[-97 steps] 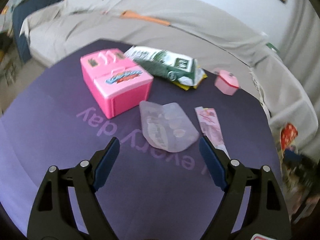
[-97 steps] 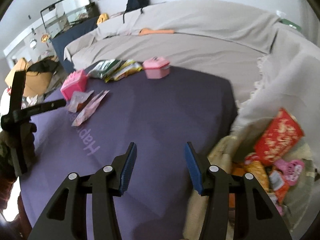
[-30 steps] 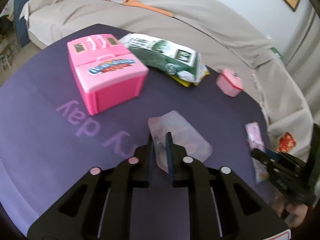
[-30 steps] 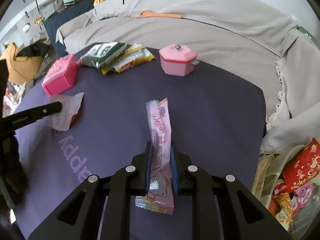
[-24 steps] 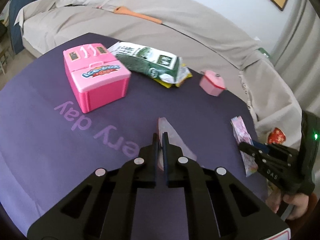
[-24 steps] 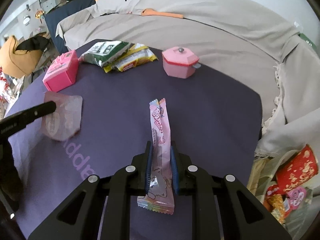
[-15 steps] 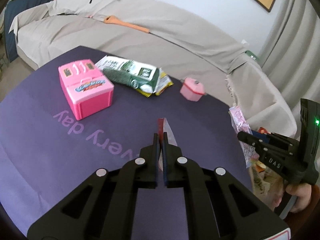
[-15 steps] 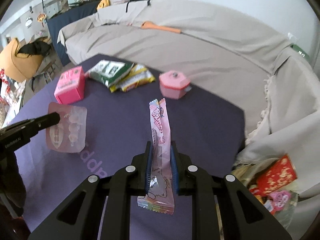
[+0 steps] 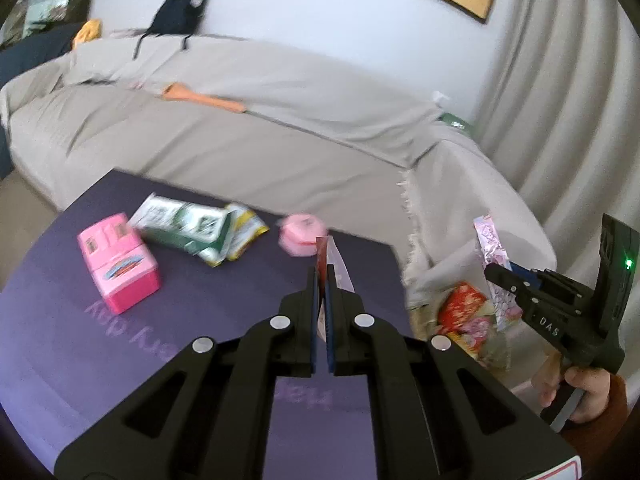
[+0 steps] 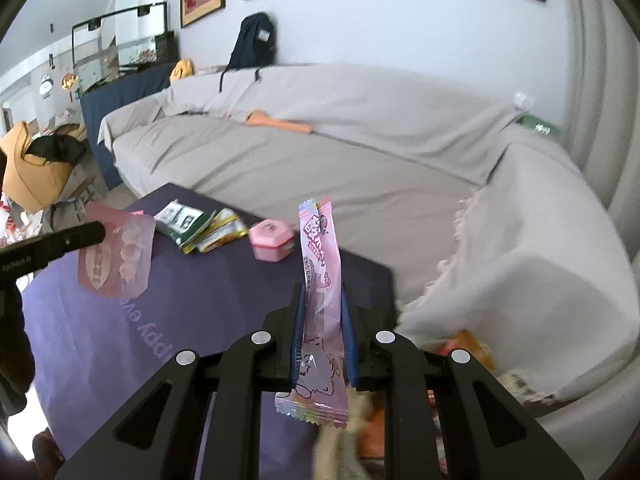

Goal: Collect trash
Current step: 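Carry the pink wrapper and clear tray over the trash bin with both grippers, then open both grippers to drop the wrapper and tray into the trash bin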

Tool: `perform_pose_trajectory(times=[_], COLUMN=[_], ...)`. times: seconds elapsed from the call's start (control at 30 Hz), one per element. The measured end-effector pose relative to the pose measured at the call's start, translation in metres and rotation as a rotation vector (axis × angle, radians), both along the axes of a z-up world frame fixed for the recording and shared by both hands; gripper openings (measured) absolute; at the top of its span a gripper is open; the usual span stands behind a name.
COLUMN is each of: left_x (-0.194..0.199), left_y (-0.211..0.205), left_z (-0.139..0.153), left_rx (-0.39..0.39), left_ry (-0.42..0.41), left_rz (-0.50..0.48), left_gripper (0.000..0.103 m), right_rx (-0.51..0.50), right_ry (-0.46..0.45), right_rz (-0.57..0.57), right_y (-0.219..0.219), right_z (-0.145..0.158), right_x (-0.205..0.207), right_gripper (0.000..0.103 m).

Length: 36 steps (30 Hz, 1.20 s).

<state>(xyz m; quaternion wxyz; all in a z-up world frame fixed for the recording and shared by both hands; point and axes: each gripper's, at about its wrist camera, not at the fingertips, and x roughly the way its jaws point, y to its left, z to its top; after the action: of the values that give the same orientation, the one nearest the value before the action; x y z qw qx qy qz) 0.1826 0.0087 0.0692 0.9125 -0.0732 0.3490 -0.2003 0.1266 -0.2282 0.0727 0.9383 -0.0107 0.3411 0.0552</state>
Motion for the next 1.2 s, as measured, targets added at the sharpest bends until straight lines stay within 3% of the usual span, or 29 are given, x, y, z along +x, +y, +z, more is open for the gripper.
perform_pose_trajectory(times=[0.17,0.33,0.6,0.9,0.97,1.03,1.2], left_x=[-0.004,-0.006,-0.004,0.0,0.003,0.007,0.005], left_y=[-0.056,-0.116,-0.184,-0.249,-0.257,-0.261,-0.244], left_z=[0.01,-0.002,-0.046,-0.1,-0.109,-0.117,-0.112], left_rx=[0.018,0.028,0.018,0.01,-0.002,-0.02,0.005], left_ry=[-0.021,0.0,0.102,0.201,0.24,0.28,0.226], left_rz=[-0.094,-0.202,-0.338,-0.46,-0.47,-0.468,-0.424], left_gripper=[0.003,0.003,0.003,0.003,0.008,0.026,0.034], right_rx=[-0.015,-0.013,0.027,0.083,0.088,0.095,0.123], right_ry=[-0.039,-0.05,-0.022,0.021,0.035,0.044,0.062], right_rz=[-0.049,-0.109,-0.193,-0.249,-0.257,-0.265,-0.249], right_y=[-0.039,-0.08,-0.139,-0.174,-0.179,-0.182,-0.179], right_z=[0.008,0.001,-0.027,-0.063,-0.07,-0.076,-0.084], right_x=[-0.02,-0.038,-0.053,-0.054,-0.054,-0.055,-0.056], right_gripper=[0.018,0.018,0.018,0.018,0.018,0.018,0.018])
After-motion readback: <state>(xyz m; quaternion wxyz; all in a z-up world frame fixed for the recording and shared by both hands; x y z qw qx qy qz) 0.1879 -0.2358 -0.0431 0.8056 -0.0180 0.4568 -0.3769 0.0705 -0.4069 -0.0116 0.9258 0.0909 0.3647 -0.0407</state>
